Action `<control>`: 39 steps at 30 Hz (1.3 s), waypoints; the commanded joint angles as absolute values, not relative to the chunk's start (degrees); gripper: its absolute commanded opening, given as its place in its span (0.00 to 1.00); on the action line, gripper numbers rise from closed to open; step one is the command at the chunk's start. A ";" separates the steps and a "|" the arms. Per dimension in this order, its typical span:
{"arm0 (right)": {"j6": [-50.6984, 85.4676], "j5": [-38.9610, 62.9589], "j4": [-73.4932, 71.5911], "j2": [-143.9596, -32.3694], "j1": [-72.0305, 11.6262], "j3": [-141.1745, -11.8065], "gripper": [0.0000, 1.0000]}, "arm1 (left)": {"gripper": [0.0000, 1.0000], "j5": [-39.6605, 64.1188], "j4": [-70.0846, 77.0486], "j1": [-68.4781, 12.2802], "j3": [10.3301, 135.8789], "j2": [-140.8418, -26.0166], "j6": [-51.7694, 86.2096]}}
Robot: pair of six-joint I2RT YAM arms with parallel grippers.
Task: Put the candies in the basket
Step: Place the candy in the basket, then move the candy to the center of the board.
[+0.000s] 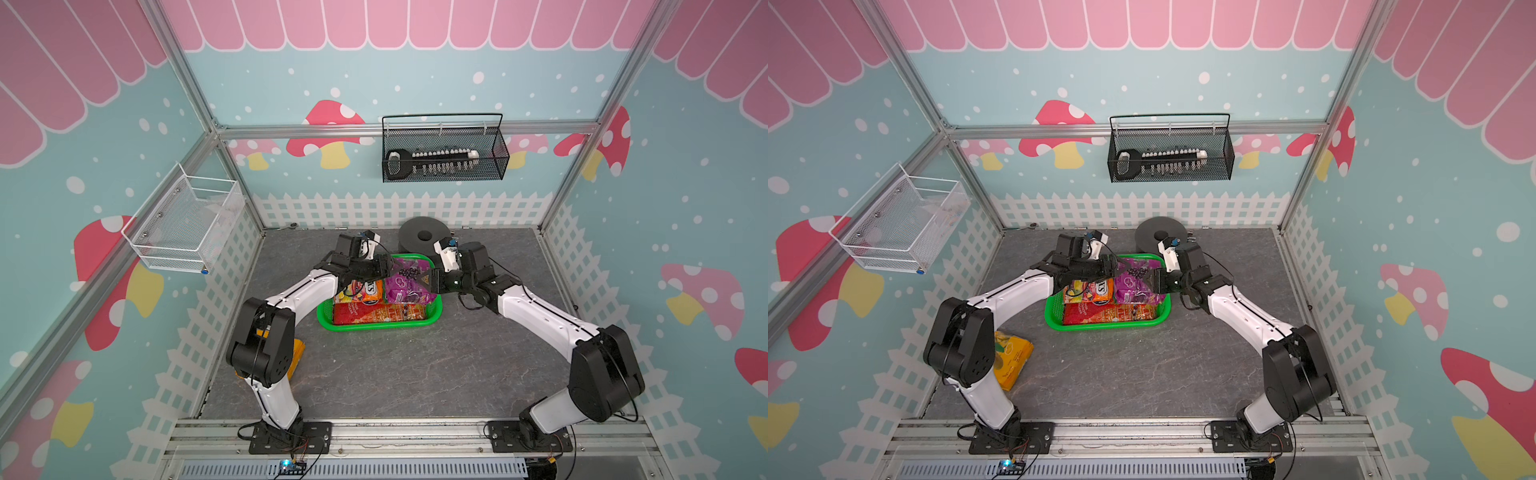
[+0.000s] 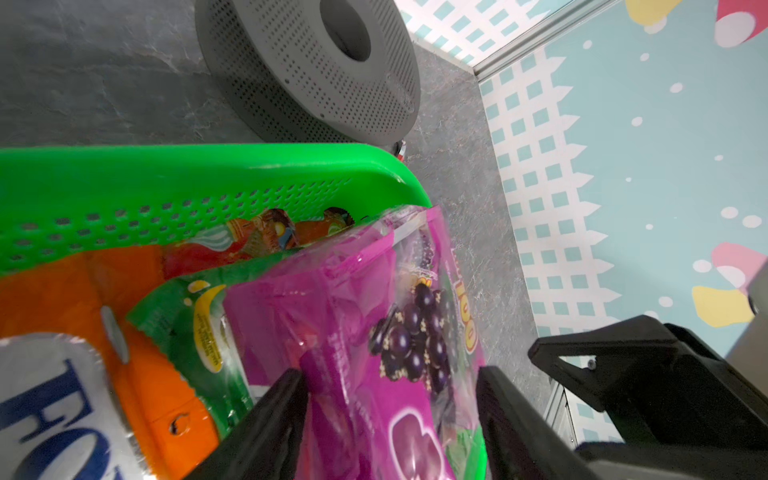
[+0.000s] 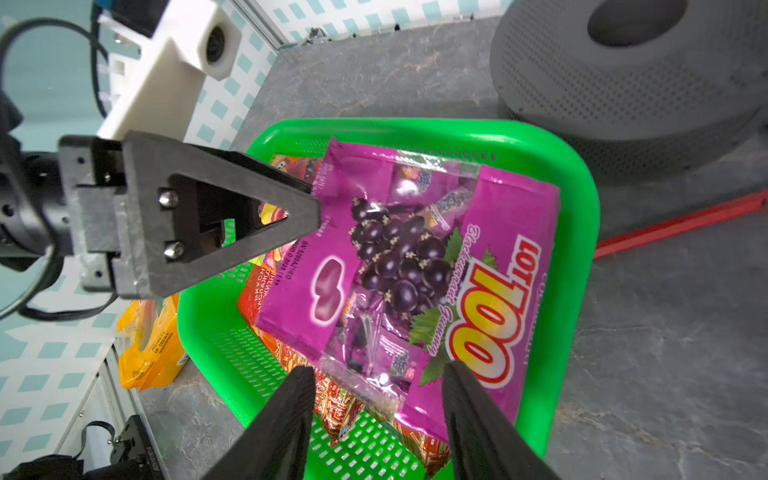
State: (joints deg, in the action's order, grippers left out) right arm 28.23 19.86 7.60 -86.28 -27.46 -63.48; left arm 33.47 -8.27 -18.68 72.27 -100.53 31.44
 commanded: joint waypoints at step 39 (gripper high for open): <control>-51.65 35.12 -18.62 -128.78 -63.57 -86.96 0.61 | 0.74 -19.24 -30.23 10.64 45.42 -71.14 58.08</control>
State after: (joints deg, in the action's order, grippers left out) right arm -48.82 35.40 -23.09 -126.17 -62.70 -82.30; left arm -12.75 -28.77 10.07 45.65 -71.77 53.69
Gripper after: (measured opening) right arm 0.607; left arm 0.738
